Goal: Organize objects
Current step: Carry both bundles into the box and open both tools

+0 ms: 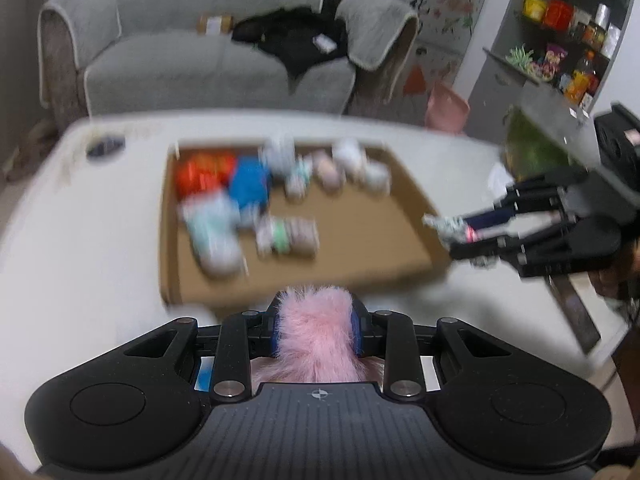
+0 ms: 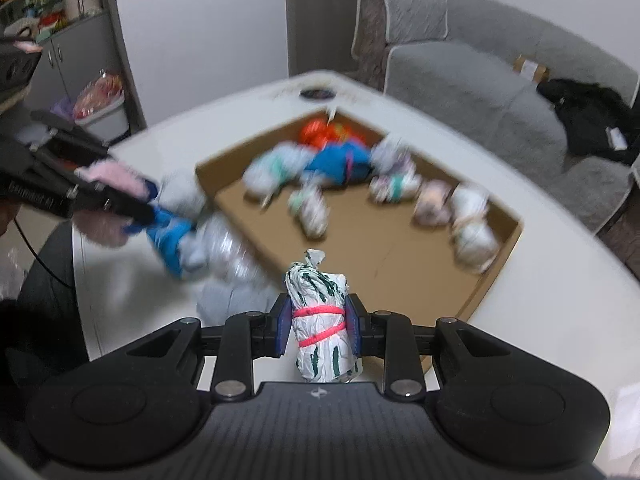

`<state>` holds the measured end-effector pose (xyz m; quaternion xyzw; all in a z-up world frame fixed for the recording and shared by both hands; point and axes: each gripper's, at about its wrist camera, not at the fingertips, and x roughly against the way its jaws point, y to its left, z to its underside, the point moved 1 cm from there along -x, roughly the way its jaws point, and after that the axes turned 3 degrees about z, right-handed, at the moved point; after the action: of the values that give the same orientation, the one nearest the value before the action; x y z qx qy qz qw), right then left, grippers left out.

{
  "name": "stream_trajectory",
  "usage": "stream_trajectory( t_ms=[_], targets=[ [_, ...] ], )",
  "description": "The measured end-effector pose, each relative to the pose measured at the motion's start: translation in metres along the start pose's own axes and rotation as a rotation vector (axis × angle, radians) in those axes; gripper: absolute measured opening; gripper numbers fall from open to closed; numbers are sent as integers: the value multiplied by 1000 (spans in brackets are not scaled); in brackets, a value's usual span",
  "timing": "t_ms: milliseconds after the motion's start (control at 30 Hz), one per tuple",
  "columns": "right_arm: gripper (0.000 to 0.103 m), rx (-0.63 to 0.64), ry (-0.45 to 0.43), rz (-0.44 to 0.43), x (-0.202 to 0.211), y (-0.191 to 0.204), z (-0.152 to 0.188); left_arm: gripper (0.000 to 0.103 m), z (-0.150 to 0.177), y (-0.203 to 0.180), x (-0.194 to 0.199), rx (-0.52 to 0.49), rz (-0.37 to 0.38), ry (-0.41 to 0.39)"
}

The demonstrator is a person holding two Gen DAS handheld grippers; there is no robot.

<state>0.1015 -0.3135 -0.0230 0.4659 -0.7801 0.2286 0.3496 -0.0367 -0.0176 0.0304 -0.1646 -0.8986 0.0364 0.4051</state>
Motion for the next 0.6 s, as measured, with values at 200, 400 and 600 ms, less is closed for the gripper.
stream_trajectory(
  t_ms=[200, 400, 600],
  targets=[
    [26, 4, -32, 29, -3, -25, -51, 37, -81, 1, -27, -36, -8, -4],
    [26, -23, 13, 21, -45, -44, -82, 37, -115, 1, -110, -41, -16, 85],
    [26, -76, 121, 24, -98, -61, -82, 37, -111, 21, -178, -15, -68, 198]
  ],
)
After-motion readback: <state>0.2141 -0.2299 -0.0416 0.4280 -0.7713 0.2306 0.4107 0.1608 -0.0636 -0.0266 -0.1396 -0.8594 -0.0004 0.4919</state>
